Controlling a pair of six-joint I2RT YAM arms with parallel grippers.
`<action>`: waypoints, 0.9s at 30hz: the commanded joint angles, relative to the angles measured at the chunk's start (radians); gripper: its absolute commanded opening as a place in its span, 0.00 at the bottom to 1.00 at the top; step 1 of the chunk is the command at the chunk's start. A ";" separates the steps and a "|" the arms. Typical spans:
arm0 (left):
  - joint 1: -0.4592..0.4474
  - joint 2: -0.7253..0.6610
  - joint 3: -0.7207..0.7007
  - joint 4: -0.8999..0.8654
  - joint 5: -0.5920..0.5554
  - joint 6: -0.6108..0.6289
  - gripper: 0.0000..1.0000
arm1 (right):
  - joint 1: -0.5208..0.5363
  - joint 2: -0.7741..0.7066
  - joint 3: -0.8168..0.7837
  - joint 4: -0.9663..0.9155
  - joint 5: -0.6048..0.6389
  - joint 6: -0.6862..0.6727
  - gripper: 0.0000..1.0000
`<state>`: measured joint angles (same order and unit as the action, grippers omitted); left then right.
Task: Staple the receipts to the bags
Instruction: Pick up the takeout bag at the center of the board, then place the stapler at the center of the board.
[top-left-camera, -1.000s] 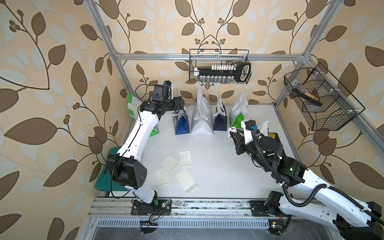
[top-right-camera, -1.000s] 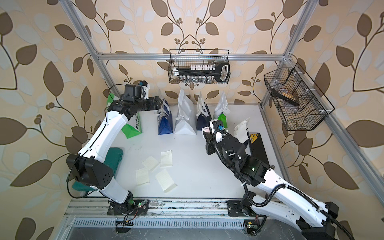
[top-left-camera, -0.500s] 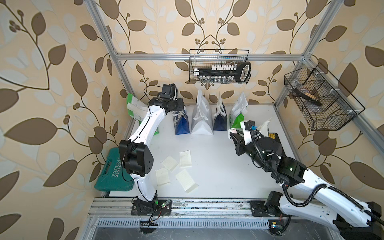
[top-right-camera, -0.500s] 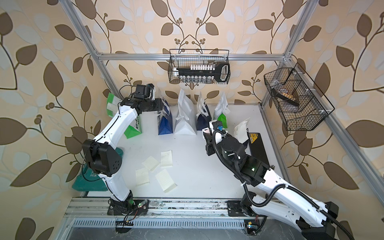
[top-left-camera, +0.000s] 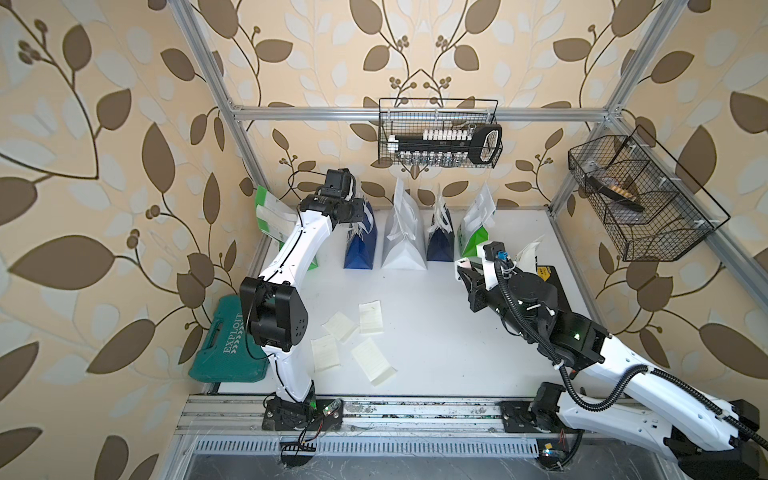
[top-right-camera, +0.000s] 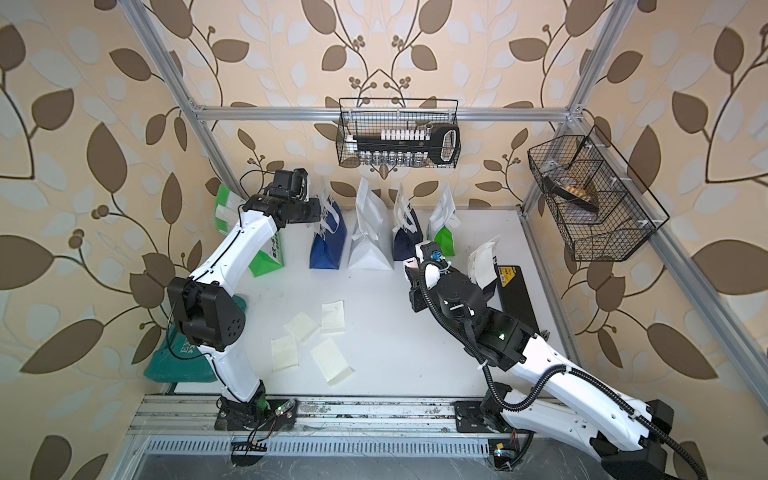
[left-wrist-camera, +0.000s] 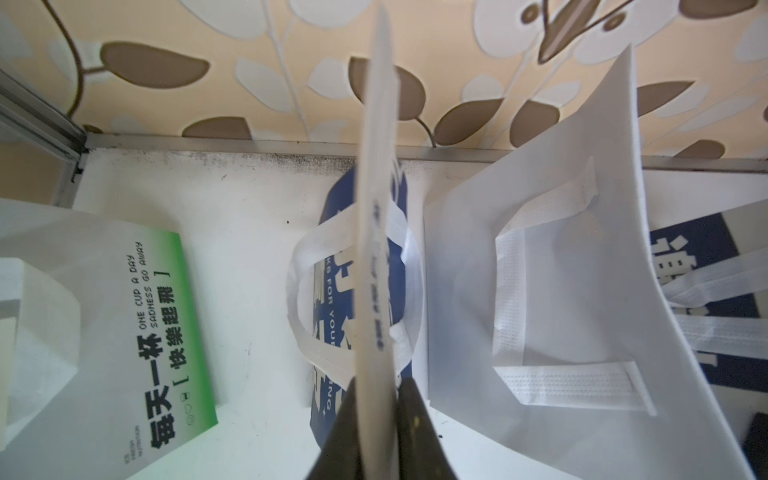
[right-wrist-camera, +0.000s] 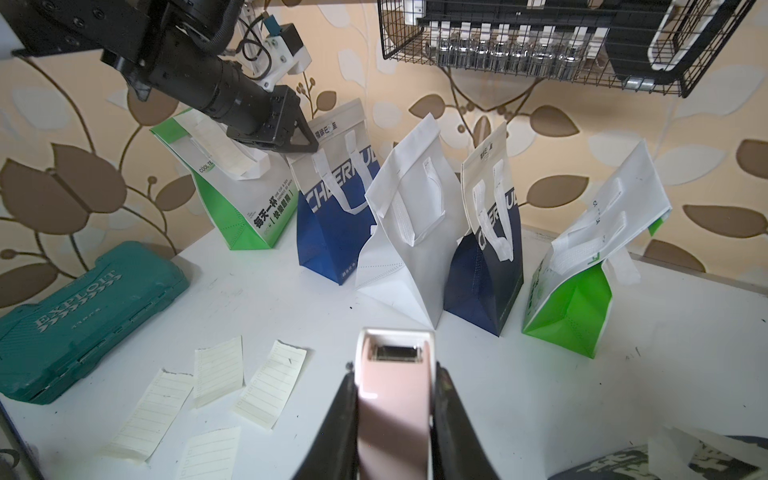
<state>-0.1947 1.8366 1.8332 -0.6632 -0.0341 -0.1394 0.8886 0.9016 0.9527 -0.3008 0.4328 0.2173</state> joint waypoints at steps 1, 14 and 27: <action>0.015 -0.049 0.018 0.025 -0.016 0.030 0.04 | -0.002 -0.002 -0.011 -0.024 -0.012 0.028 0.00; 0.017 -0.284 0.054 -0.073 -0.089 0.019 0.00 | -0.002 -0.026 -0.014 -0.125 -0.002 0.077 0.00; -0.003 -0.689 -0.135 -0.105 0.151 -0.014 0.00 | -0.251 0.249 -0.004 -0.384 -0.339 0.199 0.00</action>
<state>-0.1905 1.1702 1.7180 -0.7597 0.0166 -0.1425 0.6907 1.1000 0.9428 -0.6003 0.2134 0.3859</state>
